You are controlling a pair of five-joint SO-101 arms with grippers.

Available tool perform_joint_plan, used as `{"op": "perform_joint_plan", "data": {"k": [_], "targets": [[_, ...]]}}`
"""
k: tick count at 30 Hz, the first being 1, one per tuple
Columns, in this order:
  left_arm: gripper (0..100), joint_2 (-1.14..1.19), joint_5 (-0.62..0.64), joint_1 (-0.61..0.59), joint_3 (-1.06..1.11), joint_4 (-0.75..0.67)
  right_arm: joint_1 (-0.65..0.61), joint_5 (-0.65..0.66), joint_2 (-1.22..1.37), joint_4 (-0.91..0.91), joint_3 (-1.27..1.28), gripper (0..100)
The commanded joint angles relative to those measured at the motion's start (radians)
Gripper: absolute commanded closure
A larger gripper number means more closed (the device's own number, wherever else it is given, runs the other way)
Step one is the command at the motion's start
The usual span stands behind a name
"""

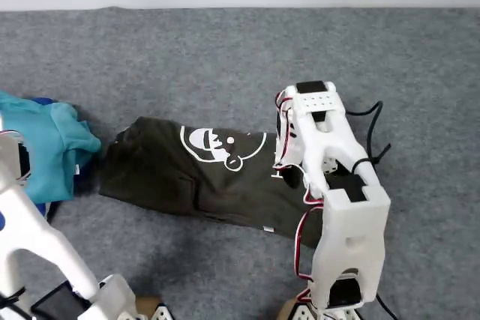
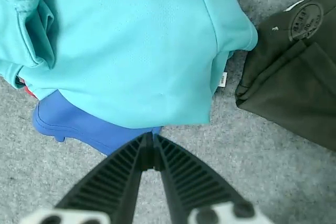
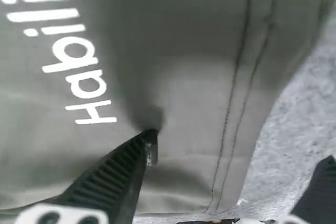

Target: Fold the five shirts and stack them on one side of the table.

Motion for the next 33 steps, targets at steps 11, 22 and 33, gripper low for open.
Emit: {"op": "perform_joint_plan", "data": {"k": [11,22,33], "targets": [[99,-0.023,0.002,0.005,-0.005,0.02,-0.022,-0.009,0.157,0.047,-0.153,86.1],[99,-0.029,0.002,0.005,-0.005,0.02,-0.015,-0.008,0.17,0.071,-0.175,95.7],[99,-0.029,0.002,0.005,-0.005,0.02,0.133,0.114,0.096,0.157,-0.176,99.1]]}}
